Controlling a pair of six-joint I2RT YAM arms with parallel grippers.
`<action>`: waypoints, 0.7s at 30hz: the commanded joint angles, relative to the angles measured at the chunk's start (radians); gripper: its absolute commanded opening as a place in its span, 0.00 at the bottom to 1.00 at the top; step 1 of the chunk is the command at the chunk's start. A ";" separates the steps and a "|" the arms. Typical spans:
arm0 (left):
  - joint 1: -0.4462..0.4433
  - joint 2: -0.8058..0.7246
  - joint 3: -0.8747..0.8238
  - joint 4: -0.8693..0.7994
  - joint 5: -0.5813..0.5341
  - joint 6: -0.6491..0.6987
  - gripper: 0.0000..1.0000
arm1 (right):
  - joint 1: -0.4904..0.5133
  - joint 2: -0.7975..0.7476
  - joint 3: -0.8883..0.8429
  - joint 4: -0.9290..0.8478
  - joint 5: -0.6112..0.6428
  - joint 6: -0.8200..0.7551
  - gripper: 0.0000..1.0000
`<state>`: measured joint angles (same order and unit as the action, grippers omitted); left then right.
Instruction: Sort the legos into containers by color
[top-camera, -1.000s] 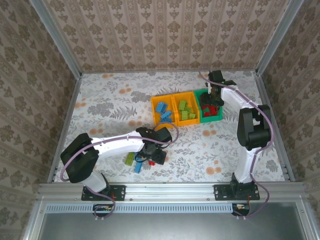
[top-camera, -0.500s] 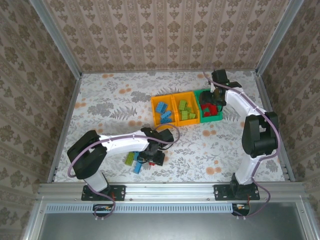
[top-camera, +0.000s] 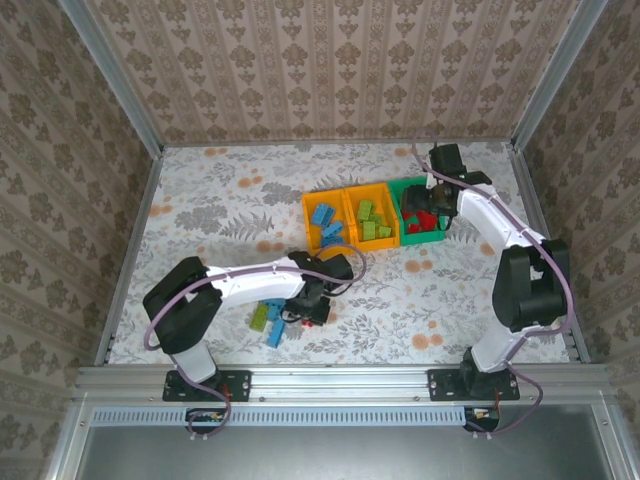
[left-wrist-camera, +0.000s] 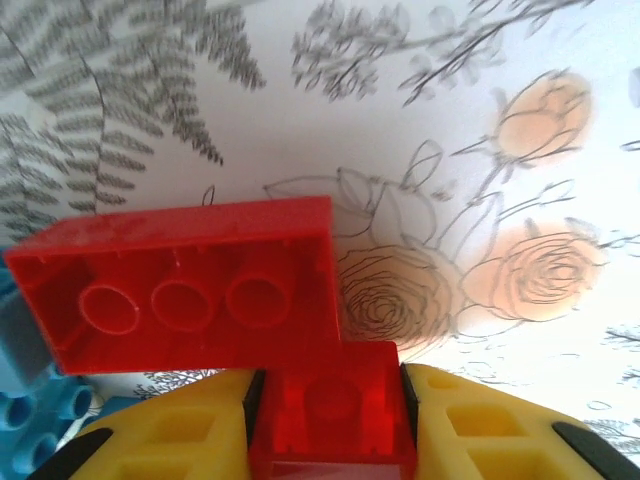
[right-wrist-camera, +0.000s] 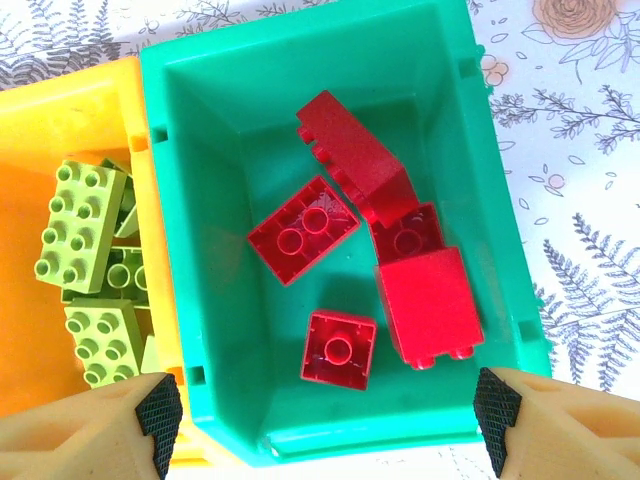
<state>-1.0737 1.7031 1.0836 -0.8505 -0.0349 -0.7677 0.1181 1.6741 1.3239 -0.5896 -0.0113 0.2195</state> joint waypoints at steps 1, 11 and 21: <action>0.006 -0.029 0.076 -0.038 -0.037 0.070 0.34 | -0.015 -0.089 -0.057 0.041 0.010 0.026 0.80; 0.126 0.047 0.407 0.211 0.099 0.307 0.34 | -0.050 -0.341 -0.333 0.131 0.069 0.052 0.84; 0.191 0.390 0.807 0.415 0.398 0.295 0.34 | -0.063 -0.491 -0.506 0.127 0.054 0.123 0.85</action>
<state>-0.9031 2.0254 1.8034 -0.5064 0.2390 -0.4877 0.0605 1.2297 0.8524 -0.4706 0.0303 0.3004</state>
